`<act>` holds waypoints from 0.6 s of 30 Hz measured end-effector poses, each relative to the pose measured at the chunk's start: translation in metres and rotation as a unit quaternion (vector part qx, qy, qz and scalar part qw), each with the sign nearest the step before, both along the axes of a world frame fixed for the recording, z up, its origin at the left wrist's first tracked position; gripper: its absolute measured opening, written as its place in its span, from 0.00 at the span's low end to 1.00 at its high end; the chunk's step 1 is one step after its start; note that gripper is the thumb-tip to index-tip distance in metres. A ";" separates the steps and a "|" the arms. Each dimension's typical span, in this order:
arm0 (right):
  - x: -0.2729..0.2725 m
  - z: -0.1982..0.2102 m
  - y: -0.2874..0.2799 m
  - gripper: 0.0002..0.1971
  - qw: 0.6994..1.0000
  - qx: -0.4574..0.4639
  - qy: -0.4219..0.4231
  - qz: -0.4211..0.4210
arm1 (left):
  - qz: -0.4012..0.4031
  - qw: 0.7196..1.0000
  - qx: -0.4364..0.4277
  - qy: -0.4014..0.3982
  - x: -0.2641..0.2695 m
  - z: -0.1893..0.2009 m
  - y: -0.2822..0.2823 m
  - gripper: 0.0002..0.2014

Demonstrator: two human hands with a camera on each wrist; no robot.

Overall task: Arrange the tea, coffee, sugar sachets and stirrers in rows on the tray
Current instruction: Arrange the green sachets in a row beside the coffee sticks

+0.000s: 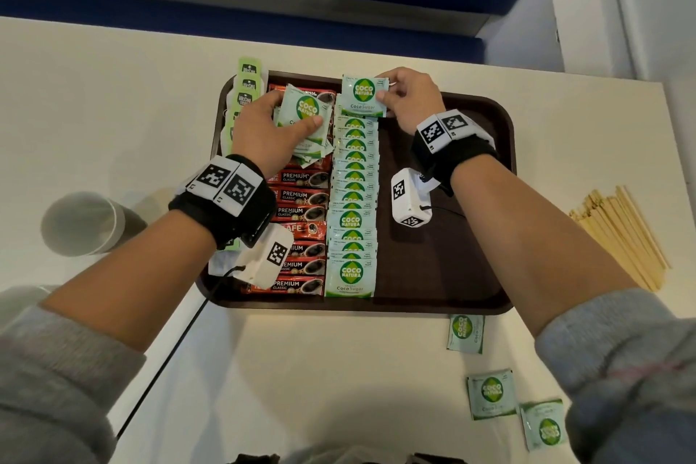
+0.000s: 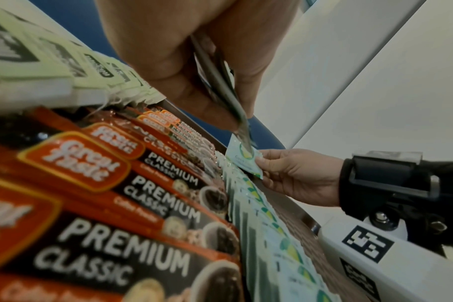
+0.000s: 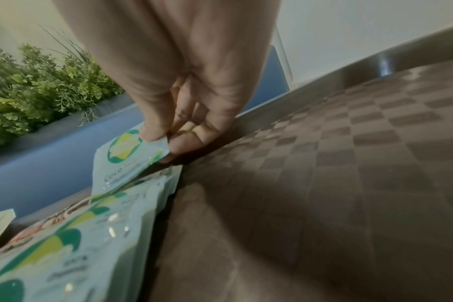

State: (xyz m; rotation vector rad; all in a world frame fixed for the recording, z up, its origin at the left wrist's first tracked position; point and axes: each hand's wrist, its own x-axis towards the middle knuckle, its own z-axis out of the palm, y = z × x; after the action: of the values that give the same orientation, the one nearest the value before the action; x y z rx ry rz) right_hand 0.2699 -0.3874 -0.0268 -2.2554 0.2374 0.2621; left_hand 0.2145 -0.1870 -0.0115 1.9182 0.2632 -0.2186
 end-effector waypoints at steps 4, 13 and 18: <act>0.000 -0.002 0.002 0.11 1.000 -0.026 -0.004 0.007 | 0.000 1.000 -0.002 0.005 0.000 0.000 0.002 0.16; 0.000 -0.005 0.003 0.13 0.999 -0.038 -0.018 -0.017 | -0.003 1.000 -0.004 0.006 -0.002 0.000 0.001 0.16; -0.002 -0.006 0.004 0.12 0.999 -0.025 -0.019 -0.025 | -0.009 1.000 0.002 0.003 -0.003 0.002 0.001 0.16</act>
State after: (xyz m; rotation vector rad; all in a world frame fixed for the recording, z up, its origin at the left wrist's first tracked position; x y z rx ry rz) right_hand 0.2683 -0.3836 -0.0325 -2.2983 0.2816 0.1883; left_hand 0.2114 -0.1863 -0.0099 1.9244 0.2502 -0.2355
